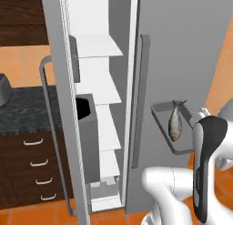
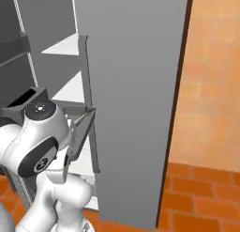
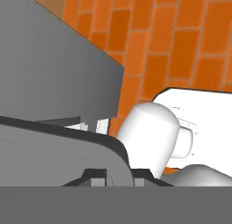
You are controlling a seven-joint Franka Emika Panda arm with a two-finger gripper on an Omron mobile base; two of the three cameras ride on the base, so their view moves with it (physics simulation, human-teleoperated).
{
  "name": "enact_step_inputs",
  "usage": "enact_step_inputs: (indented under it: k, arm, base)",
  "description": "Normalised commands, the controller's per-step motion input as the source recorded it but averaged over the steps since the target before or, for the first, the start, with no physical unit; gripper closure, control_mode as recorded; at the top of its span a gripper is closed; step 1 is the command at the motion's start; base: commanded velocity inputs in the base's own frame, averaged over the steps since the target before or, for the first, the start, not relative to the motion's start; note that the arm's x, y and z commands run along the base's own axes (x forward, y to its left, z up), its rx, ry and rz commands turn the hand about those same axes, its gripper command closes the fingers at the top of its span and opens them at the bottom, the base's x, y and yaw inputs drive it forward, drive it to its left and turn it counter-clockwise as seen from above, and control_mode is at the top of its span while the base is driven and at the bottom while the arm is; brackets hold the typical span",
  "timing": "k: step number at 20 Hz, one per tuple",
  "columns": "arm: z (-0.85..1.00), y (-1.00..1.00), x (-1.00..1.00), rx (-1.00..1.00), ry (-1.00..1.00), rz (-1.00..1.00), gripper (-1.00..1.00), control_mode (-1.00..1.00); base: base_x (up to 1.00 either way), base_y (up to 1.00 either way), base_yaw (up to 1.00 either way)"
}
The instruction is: Take the meat container that has the fish and place it on the second highest rack of the freezer. Then take the vegetable container that has the potato and sweet potato and place it on the highest rack of the freezer.
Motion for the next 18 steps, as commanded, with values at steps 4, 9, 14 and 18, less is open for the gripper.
enact_step_inputs:
  k: [4, 9, 14, 18]
  arm:
    - [0.00, 0.00, 0.00, 0.00, 0.00, 0.00, 1.00, 1.00]
    - [0.00, 0.00, 0.00, 0.00, 0.00, 0.00, 1.00, 1.00]
    - [0.00, 0.00, 0.00, 0.00, 0.00, 0.00, 1.00, 1.00]
    - [0.00, 0.00, 0.00, 0.00, 0.00, 0.00, 1.00, 1.00]
  base:
    - [0.03, -0.04, 0.62]
    - [0.16, 0.00, 0.55]
    - [0.44, -0.01, 0.49]
    - [0.58, -0.19, 0.34]
